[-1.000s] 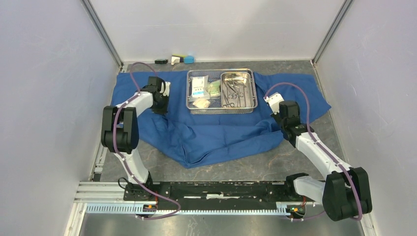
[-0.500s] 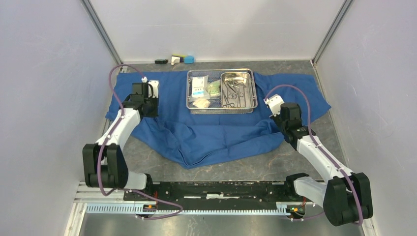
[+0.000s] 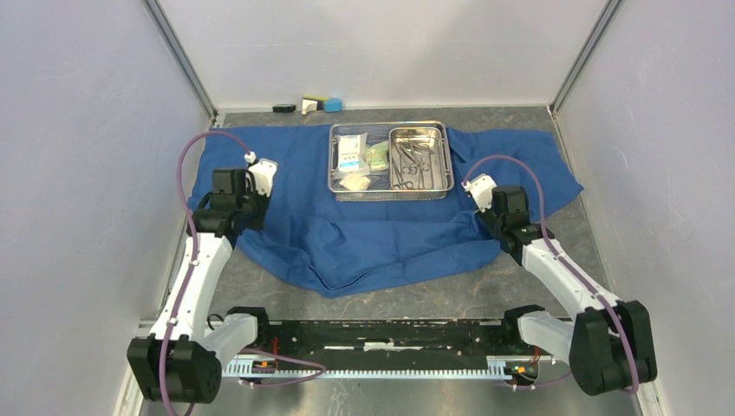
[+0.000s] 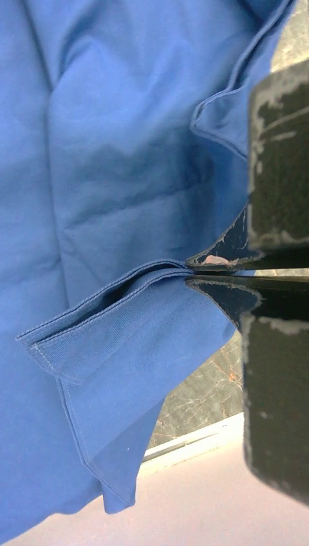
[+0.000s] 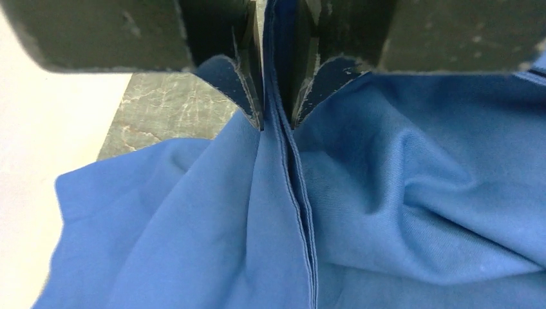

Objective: Open and lay out the surgical kit
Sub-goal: Open the surgical kit at the center of the board.

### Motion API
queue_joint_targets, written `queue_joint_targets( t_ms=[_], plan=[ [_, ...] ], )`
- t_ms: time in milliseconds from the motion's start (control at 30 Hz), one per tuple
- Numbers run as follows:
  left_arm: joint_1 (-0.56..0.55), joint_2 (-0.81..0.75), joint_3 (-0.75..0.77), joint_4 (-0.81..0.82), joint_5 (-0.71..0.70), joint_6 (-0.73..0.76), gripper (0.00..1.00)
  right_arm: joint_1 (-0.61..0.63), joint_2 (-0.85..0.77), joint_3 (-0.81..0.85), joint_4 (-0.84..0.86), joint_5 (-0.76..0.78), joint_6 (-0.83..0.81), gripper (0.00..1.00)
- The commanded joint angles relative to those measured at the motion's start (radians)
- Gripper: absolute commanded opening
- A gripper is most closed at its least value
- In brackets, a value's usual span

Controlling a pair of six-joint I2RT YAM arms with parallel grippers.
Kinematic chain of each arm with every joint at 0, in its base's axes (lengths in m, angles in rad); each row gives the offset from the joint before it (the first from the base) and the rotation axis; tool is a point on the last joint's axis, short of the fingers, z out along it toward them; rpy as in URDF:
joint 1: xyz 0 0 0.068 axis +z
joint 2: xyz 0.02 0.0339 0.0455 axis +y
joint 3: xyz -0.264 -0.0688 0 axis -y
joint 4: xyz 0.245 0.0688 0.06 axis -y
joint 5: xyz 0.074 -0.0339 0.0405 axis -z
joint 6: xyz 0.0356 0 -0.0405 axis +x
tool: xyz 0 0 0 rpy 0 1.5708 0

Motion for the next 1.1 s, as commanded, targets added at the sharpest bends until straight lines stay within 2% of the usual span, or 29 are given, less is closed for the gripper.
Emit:
queue_joint_targets(
  t_ms=[0,167,400,767,1067],
  plan=[
    [0.003,-0.054,-0.023,-0.096,0.095,0.094,0.02,0.000,0.090,0.067,-0.026,-0.055,0.007,0.31],
    [0.003,-0.061,-0.048,-0.086,0.131,0.098,0.02,0.018,0.209,0.205,-0.016,-0.085,0.024,0.47],
    [0.003,-0.037,-0.046,-0.040,0.145,0.084,0.02,0.067,0.368,0.363,0.002,-0.098,0.068,0.57],
    [0.004,-0.009,-0.025,-0.014,0.140,0.073,0.02,0.111,0.544,0.393,0.100,-0.002,0.037,0.61],
    [0.003,0.004,-0.020,-0.001,0.146,0.063,0.02,0.121,0.606,0.398,0.180,0.065,-0.016,0.58]
  ],
)
